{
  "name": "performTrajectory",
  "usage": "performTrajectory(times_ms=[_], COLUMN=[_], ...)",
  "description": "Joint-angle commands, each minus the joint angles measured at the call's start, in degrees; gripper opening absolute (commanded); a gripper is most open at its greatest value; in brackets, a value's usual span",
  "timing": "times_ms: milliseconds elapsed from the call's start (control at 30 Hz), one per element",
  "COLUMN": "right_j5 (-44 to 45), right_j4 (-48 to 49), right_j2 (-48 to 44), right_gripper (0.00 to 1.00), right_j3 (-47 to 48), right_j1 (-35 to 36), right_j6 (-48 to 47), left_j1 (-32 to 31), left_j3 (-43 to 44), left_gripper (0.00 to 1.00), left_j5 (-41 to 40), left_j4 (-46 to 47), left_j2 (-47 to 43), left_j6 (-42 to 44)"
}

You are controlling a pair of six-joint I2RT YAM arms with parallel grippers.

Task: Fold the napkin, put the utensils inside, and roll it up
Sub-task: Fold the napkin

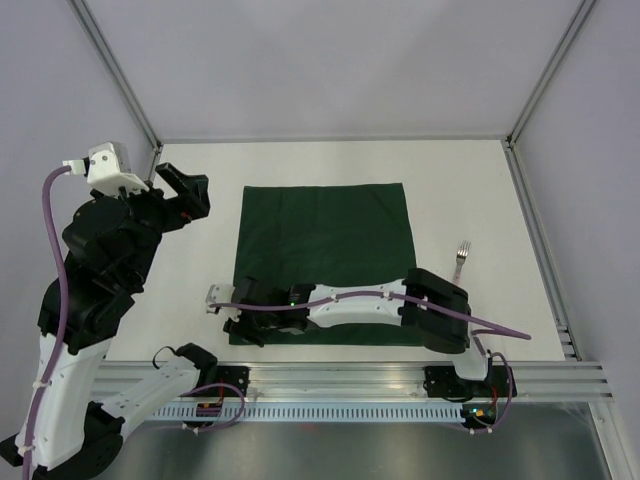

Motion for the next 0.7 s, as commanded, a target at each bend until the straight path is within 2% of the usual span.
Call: performTrajectory(times_ms=[0, 233, 667], right_j5=[2.15, 1.80, 4.43], right_j4=[1.32, 3.34, 5.19], right_j2=[3.51, 9.40, 13.72], right_gripper=[0.50, 0.50, 0.51], right_j3=[6.42, 9.33, 9.86], right_j1=[1.44, 2.41, 2.85], right_j6=[0.96, 2.36, 1.58], left_j1=[0.06, 0.06, 0.06], left_j3=[-0.93, -1.02, -2.07], left_gripper=[0.98, 0.98, 0.98], left_j5=[-1.56, -1.21, -1.21], left_j4=[-1.70, -1.88, -1.97], left_j2=[-0.35, -0.61, -1.58], left_j6=[-0.31, 0.22, 0.75])
